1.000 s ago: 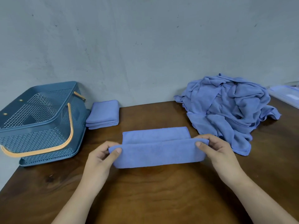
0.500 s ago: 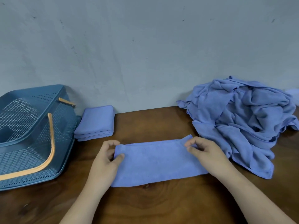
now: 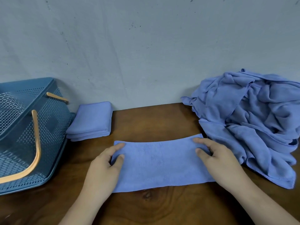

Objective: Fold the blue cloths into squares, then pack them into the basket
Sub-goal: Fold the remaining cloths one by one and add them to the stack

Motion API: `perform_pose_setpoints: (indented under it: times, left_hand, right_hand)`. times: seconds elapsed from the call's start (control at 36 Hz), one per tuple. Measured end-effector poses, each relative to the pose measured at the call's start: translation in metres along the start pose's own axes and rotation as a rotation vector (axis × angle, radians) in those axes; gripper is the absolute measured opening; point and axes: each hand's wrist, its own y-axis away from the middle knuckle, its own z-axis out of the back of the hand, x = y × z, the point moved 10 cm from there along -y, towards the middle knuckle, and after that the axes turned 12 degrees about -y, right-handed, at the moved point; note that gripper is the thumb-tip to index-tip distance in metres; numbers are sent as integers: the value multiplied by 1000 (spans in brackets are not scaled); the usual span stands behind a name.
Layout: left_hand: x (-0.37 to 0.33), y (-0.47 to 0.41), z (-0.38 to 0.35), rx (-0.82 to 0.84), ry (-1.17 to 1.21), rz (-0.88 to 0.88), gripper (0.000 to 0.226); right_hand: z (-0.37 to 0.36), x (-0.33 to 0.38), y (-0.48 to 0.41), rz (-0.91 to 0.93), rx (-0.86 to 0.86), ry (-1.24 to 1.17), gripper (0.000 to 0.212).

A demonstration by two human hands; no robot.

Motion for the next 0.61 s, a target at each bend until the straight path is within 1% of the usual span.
perform_pose_setpoints:
  times: [0.08, 0.17, 0.25, 0.39, 0.61]
  left_hand:
    - [-10, 2, 1, 17, -54, -20, 43]
    - [-22, 8, 5, -13, -133, -92, 50]
    - [-32, 18, 5, -40, -275, -140, 51]
    - [-34, 27, 12, -96, -402, -92, 47]
    - [-25, 17, 5, -1, -423, -131, 44]
  right_hand:
    - [-4, 11, 5, 22, 25, 39, 50]
    - [-7, 23, 12, 120, 27, 144, 57]
    - [-9, 26, 18, 161, 13, 323, 56]
    - [-19, 20, 22, 174, 11, 392, 55]
    - [-12, 16, 14, 127, 80, 481, 47]
